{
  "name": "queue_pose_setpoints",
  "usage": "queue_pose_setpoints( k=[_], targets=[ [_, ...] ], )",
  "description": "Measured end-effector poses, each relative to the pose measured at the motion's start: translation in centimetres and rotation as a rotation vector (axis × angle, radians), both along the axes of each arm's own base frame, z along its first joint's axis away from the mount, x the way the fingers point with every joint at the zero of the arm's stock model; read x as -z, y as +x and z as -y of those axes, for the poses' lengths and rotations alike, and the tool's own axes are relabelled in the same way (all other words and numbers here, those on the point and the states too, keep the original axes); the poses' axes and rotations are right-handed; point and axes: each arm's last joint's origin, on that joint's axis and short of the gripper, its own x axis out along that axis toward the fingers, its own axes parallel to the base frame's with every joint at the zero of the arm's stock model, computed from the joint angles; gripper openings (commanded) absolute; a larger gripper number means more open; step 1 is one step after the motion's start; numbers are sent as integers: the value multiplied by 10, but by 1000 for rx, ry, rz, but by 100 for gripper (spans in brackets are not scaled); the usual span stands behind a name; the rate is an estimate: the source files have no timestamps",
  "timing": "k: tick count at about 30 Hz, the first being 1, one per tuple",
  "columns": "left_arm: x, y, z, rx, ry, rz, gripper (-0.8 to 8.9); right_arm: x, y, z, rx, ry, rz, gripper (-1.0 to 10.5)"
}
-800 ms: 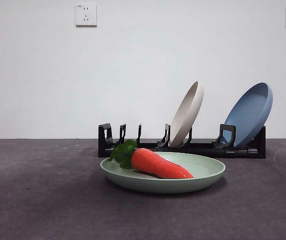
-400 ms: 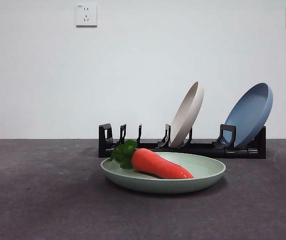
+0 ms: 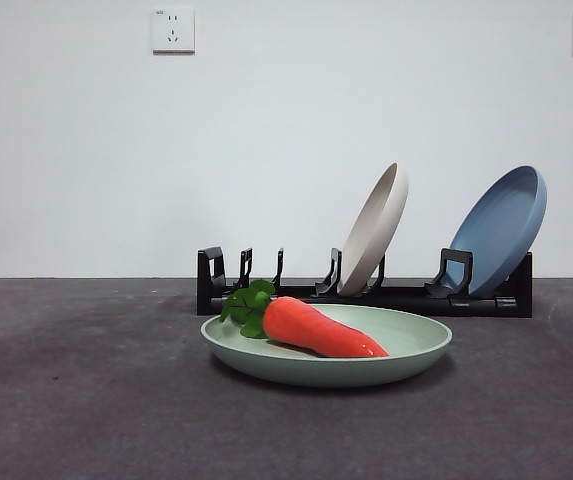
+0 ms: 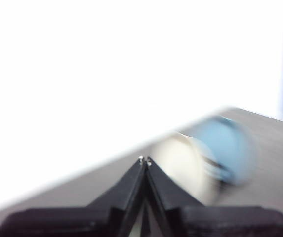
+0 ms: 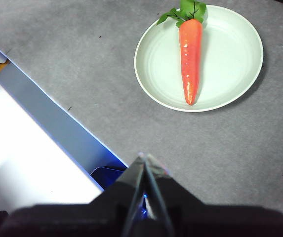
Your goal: Take the green plate from the plate rack,put the plate on the table,take the carrot from the table,put the carrot in the plate
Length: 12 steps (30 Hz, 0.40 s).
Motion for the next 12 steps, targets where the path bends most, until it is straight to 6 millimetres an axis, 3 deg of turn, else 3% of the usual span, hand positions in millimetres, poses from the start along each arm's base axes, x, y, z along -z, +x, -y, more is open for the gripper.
queue_pose_setpoints(
  k=[3,7,12],
  targets=[
    [18,-11,-20,-150,-2,104,-3,0,0,0,0,0,0,1],
    [55,-26,-35,-302,11,208,-3,0,0,0,0,0,0,1],
    [120,-26,-44,-416,39,196,-3,0,0,0,0,0,0,1]
  ],
)
